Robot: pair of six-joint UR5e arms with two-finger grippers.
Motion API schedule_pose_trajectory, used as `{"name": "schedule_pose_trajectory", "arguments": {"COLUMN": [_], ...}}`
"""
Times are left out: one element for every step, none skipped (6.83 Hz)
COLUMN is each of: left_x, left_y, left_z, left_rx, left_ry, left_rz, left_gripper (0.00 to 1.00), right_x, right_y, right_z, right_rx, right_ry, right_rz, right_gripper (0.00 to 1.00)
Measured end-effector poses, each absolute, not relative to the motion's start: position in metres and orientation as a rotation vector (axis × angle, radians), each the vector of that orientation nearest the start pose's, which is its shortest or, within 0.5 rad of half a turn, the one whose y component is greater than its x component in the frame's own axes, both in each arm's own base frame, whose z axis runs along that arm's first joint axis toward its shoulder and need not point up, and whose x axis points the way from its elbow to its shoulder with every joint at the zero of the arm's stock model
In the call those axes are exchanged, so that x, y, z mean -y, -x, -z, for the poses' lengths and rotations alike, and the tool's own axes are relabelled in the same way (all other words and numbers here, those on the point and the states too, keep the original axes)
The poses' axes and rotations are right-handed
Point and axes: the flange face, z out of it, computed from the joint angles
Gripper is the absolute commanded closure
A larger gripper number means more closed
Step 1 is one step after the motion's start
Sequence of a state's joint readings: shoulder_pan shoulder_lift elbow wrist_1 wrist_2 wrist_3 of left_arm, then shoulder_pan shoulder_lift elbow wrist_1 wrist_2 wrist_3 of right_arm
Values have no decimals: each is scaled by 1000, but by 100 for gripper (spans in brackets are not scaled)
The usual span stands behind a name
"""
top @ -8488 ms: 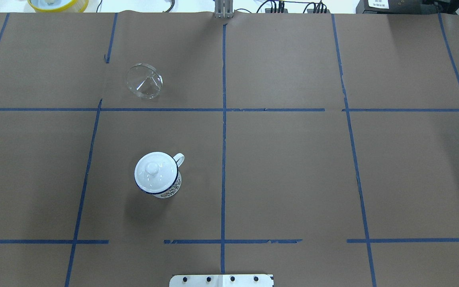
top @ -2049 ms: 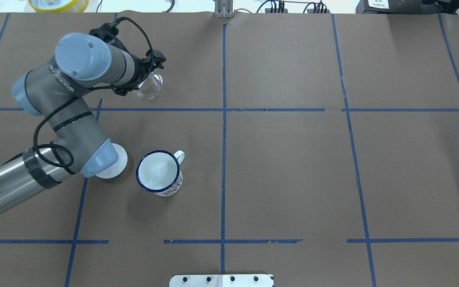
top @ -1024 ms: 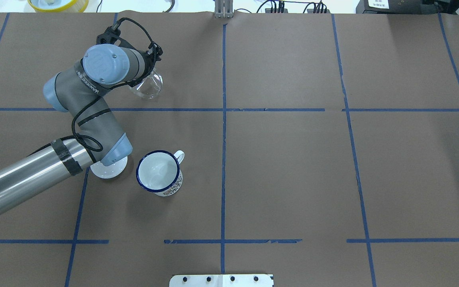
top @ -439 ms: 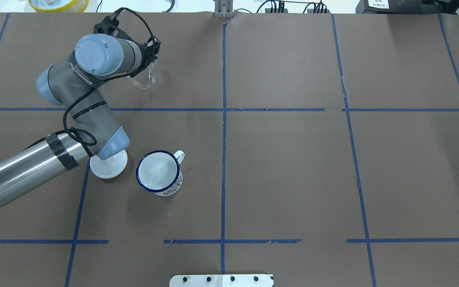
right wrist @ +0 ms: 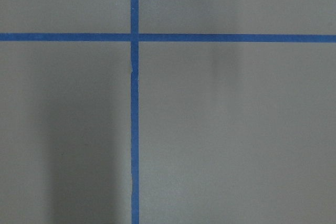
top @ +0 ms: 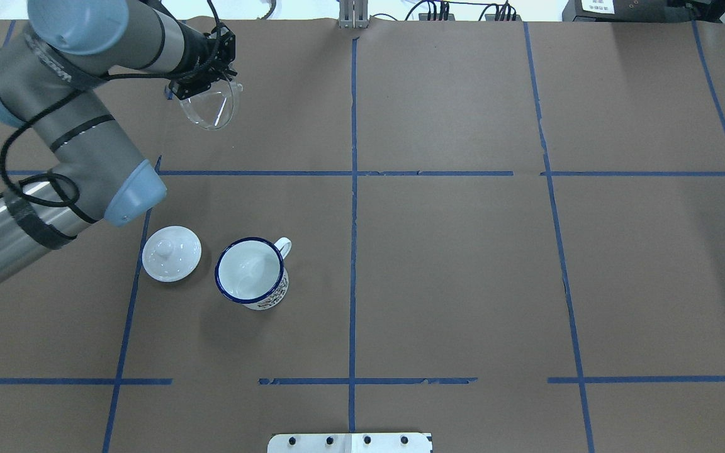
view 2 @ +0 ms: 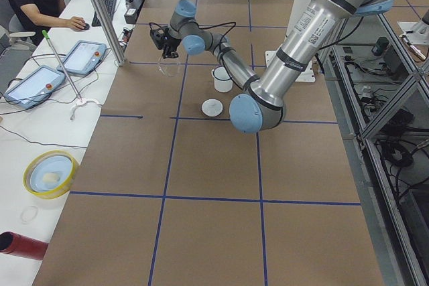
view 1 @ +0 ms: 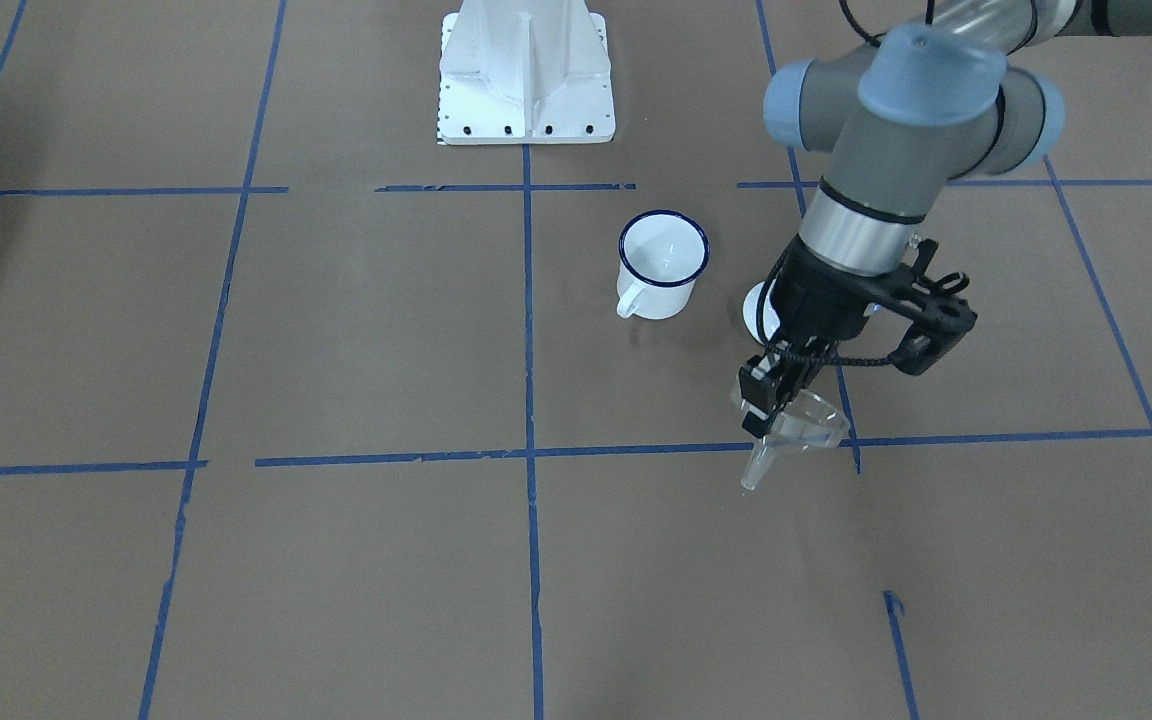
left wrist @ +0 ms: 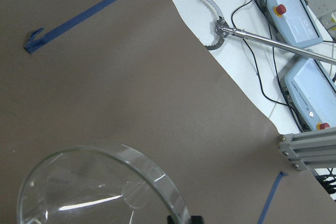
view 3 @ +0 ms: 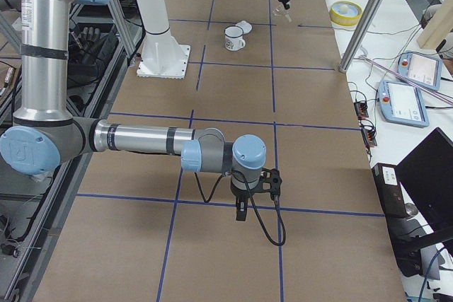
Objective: Place funnel on cup
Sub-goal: 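Lift the glass funnel and carry it over the open mug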
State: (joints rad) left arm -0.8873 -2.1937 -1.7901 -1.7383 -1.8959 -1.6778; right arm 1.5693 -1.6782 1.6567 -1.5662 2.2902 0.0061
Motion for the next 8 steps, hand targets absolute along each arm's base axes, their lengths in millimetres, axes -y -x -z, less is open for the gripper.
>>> {"name": "schedule_pose_trajectory", "arguments": {"left_x": [527,495,461,423,389,364,352,350], "left_y": [-301,-293,-309,-343,-381,-410,-430,-445], "left_z": [-153,-136,-127,-120,-114,-111,-114,-120], "left_rx": [-1018,-980,-940,-889,-825,-771,-728,-691], "left_ry": [-87,-57,-14,18,21,8,-10,-25], "left_rz": [677,634,571,496,433,389,367,360], "left_gripper": [100,100,100,100,100,100,100,100], "right_x": [445,445,445,445,445,445,445,445], "right_y": [-67,-67,-67,-67,-67,-67,-67,-67], "right_z": [-670,-670,-670,-670,-670,-670,-670,-670], "right_rx": [719,719,719,719,719,719,719,719], "right_ry": [19,19,19,19,19,19,19,19], "right_rz": [-11,-10,-10,-10,-10,-10,-10,-10], "right_gripper": [0,0,0,0,0,0,0,0]}}
